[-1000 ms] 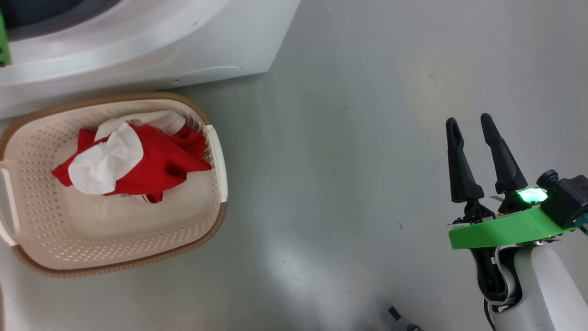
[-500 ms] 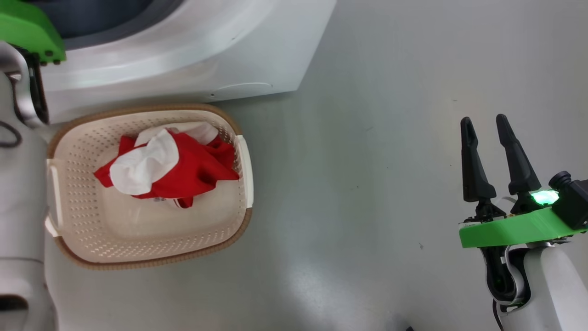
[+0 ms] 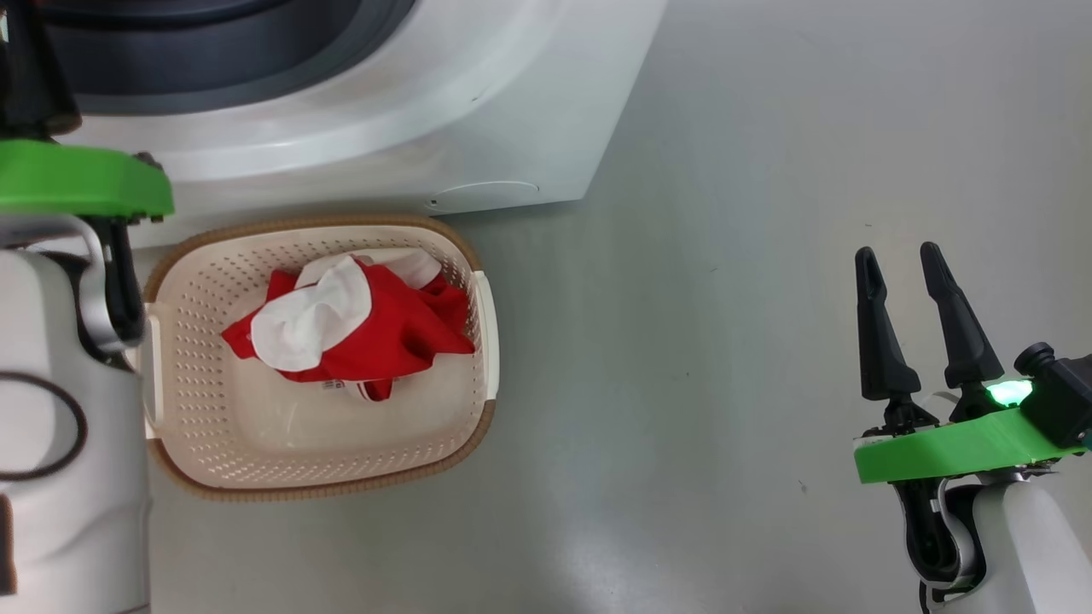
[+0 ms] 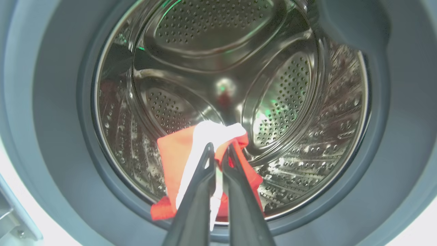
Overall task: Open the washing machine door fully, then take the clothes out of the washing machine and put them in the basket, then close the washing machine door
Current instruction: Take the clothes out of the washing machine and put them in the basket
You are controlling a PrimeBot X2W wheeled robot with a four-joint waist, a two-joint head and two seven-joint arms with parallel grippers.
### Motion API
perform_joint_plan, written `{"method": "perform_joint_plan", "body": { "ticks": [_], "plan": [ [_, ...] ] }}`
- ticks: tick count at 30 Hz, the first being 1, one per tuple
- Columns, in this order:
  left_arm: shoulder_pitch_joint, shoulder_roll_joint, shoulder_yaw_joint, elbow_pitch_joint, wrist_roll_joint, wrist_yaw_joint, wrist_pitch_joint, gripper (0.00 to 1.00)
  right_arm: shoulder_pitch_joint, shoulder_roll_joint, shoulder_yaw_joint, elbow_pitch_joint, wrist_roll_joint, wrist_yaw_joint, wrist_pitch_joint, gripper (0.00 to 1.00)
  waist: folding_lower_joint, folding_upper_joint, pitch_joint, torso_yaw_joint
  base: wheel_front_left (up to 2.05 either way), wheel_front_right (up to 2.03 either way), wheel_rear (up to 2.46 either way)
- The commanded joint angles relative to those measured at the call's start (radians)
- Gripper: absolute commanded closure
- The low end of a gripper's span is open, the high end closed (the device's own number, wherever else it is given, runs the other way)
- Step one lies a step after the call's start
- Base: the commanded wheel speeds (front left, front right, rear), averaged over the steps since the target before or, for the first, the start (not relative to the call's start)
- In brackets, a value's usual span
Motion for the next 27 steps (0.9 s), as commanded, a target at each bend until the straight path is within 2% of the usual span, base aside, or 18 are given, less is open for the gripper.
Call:
{"method": "perform_joint_plan", "body": {
  "ticks": [1,13,27],
  "plan": [
    [0.028,0.029,0.033,-0.052,0.002,-0.011,-0.007,1.0,0.022,-0.003,0.012,-0.021,-0.012,0.007,-0.006,0.0,0.0,0.0,-0.006,0.005,0.0,0.0,0.0],
    [0.155,-0.055,0.115,-0.328,0.025,-0.085,-0.008,1.0,0.035,-0.003,0.009,-0.019,-0.023,0.007,-0.006,0.0,0.0,0.0,-0.027,0.018,0.0,0.0,0.0],
    [0.239,-0.084,0.128,-0.631,0.016,-0.122,-0.008,1.0,0.044,-0.003,0.014,-0.016,-0.027,0.007,-0.006,0.0,0.0,0.0,-0.041,0.021,0.0,0.0,0.0]
  ]
}}
